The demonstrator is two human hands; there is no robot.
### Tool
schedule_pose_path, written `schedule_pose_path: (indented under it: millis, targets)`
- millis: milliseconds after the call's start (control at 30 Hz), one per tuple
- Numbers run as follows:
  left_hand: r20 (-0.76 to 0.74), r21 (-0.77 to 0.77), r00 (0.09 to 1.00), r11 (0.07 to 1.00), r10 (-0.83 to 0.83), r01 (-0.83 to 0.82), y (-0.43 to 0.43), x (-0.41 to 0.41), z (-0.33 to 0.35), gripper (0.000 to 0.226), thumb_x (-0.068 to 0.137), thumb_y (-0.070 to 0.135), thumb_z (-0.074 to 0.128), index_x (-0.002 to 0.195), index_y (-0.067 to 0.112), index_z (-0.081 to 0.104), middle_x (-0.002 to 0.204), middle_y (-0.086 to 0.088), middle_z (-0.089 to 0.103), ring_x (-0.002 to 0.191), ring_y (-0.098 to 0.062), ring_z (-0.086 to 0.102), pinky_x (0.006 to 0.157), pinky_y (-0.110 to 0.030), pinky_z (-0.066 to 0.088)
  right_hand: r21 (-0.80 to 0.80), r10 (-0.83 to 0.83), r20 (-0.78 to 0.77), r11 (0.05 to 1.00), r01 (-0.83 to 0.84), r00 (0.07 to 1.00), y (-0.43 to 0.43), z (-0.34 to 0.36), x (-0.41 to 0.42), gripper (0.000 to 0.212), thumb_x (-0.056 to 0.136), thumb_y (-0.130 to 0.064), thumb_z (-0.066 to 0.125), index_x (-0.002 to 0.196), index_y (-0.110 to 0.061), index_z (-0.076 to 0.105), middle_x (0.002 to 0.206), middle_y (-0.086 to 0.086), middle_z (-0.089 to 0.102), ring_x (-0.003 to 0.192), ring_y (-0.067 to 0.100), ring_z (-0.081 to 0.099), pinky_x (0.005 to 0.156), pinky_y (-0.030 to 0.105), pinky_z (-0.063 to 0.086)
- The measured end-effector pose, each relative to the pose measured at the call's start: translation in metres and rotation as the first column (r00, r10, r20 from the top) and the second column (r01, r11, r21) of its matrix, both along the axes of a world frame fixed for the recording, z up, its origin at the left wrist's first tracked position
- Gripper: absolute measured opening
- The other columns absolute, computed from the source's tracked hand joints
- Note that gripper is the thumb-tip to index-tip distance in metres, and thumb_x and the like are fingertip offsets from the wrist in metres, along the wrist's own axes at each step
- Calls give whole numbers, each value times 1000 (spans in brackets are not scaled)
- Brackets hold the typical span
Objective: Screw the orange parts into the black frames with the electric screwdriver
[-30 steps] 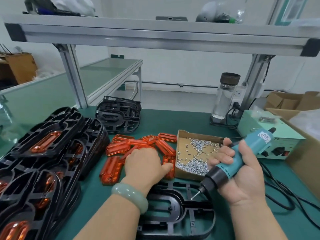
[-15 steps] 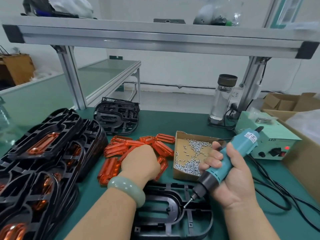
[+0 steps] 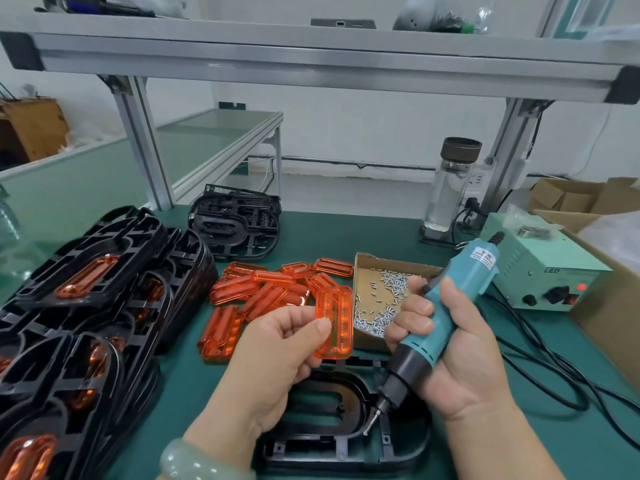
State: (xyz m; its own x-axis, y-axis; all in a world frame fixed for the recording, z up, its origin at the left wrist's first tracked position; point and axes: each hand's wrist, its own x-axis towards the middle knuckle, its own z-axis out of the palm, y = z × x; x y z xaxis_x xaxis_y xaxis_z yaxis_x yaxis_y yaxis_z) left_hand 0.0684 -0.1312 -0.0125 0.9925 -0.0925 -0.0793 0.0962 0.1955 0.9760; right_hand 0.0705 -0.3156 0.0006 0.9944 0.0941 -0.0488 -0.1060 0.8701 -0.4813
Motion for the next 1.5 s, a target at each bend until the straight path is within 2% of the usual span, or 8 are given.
schedule_pose_path:
  millis: [233, 400, 567, 700, 900, 1067, 1333, 1500]
  targets:
    - [205, 97, 979, 995, 8, -28, -10, -3, 4, 47, 84, 3, 64, 116, 37, 56, 66, 7, 61, 57, -4, 56, 51, -15, 44, -3, 172, 0, 985, -172, 985, 11, 0, -5, 56, 39, -24, 98, 82, -7, 68, 60, -2, 47, 41, 9, 46, 47, 25, 47]
    - [202, 77, 969, 984, 141, -159, -16, -1, 4, 19, 82, 8, 68, 89, 25, 67, 78, 0, 67, 55, -8, 60, 47, -18, 45, 8, 239, -13, 971, -239, 971, 15, 1, -6, 50, 41, -20, 98, 79, -6, 68, 60, 0, 49, 42, 10, 47, 48, 23, 46]
    - [148, -18, 972, 983, 184, -184, -16, 0, 4, 16, 84, 6, 65, 95, 17, 61, 80, -5, 67, 57, -11, 64, 48, -20, 48, 16, 190, -59, 982, -189, 980, 12, 2, -5, 59, 34, -20, 99, 80, -7, 65, 62, 0, 47, 42, 9, 46, 46, 24, 46]
    - [164, -8, 977, 990, 138, -139, -17, -3, 6, 29, 87, 5, 61, 96, 31, 69, 81, -1, 70, 64, -12, 67, 54, -20, 51, -30, 194, -102, 980, -197, 976, 13, 1, -4, 44, 53, -23, 89, 85, -10, 62, 62, -2, 47, 42, 7, 46, 47, 22, 46]
    - [348, 296, 933, 933, 93, -203, -8, -6, 9, 29, 81, 9, 67, 94, 35, 64, 75, -5, 66, 57, -20, 66, 50, -17, 49, -27, 207, -94, 977, -211, 974, 11, -1, -3, 53, 42, -23, 96, 81, -9, 64, 63, -2, 49, 42, 8, 48, 47, 22, 46]
    - [403, 445, 914, 864, 43, -236, -2, -5, 9, 28, 77, 17, 74, 87, 39, 62, 78, 1, 68, 67, -22, 65, 66, -39, 57, -64, 178, -138, 980, -188, 974, 13, 1, -2, 24, 72, -31, 65, 83, -11, 58, 62, -3, 48, 41, 6, 46, 46, 21, 43]
    - [415, 518, 906, 797, 85, -312, 14, -2, 13, 20, 77, 19, 72, 71, 38, 69, 77, 30, 67, 72, 11, 60, 63, -1, 40, -123, 138, -144, 980, -156, 980, 9, 2, -2, 23, 75, -32, 63, 83, -11, 57, 60, -3, 49, 41, 6, 45, 49, 20, 42]
    - [376, 534, 920, 785, 111, -313, 26, -5, 10, 24, 79, 15, 72, 68, 36, 72, 76, 24, 68, 70, 8, 58, 62, -2, 40, -75, 75, -142, 993, -87, 987, -2, 2, 1, 22, 78, -33, 61, 82, -12, 57, 60, -5, 49, 42, 5, 46, 47, 20, 44]
